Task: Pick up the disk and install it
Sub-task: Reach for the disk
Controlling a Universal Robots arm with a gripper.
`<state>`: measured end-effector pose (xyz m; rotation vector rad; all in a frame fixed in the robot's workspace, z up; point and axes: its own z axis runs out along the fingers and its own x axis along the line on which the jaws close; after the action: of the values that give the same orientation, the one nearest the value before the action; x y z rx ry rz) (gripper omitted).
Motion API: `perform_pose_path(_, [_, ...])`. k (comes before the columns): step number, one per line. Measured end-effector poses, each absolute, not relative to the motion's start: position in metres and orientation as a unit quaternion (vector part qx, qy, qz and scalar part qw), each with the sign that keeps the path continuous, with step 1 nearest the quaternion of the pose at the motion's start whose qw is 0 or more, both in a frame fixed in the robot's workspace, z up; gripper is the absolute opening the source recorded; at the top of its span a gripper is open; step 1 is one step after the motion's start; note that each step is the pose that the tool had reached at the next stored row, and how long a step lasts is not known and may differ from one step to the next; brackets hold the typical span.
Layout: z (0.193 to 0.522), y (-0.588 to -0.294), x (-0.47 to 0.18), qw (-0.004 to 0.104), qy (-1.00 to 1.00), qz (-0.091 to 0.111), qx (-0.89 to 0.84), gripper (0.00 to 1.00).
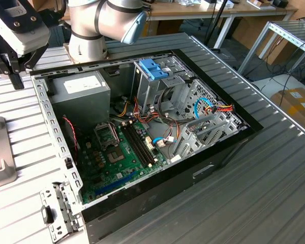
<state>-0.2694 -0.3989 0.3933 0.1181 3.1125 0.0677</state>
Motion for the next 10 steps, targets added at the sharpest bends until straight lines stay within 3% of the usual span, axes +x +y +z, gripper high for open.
perform_pose_path(10, [0.3933, -0.3989, -0.2751, 0.013, 0.999, 0.022, 0.038, 0.1])
